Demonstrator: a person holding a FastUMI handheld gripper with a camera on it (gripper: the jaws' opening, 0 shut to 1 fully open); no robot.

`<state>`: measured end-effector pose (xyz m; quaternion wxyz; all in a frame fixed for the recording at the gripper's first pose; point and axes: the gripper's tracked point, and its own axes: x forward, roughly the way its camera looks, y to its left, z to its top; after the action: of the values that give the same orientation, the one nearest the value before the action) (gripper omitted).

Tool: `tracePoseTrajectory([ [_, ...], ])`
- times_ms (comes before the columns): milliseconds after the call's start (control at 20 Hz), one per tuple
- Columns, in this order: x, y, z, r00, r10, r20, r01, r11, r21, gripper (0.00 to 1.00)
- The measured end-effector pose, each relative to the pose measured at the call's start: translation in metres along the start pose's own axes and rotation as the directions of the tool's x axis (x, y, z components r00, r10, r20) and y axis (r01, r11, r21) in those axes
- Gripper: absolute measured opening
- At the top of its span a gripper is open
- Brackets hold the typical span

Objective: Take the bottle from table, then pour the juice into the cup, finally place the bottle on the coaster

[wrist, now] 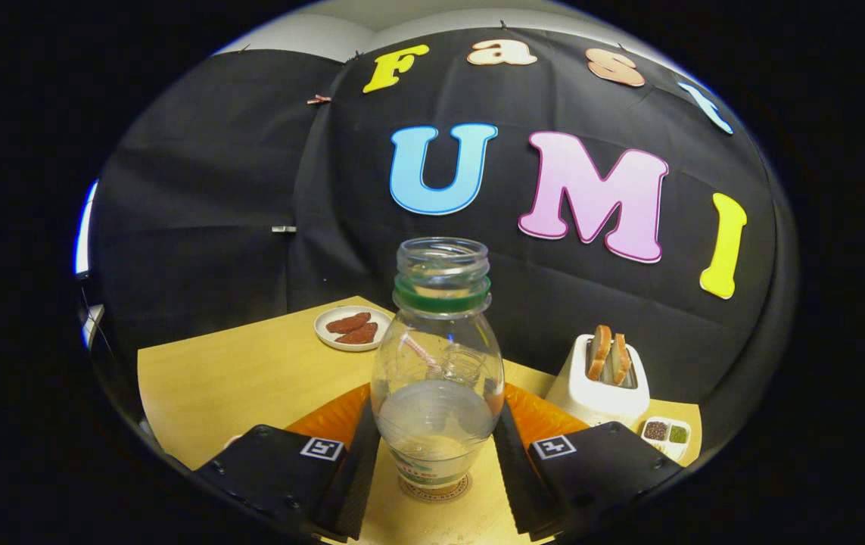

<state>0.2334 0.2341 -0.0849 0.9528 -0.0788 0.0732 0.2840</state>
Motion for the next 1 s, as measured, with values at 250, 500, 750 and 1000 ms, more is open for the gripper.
tracePoseTrajectory([
  [250, 0.029, -0.013, -0.041, 0.998, -0.012, -0.06, 0.015, 0.998, 0.056, 0.75],
  [500, 0.037, -0.016, -0.069, 0.995, -0.017, -0.095, 0.025, 0.996, 0.09, 0.76],
  [750, 0.04, -0.019, -0.082, 0.994, -0.02, -0.106, 0.032, 0.993, 0.113, 0.76],
  [1000, 0.039, -0.021, -0.082, 0.995, -0.022, -0.098, 0.032, 0.994, 0.107, 0.77],
])
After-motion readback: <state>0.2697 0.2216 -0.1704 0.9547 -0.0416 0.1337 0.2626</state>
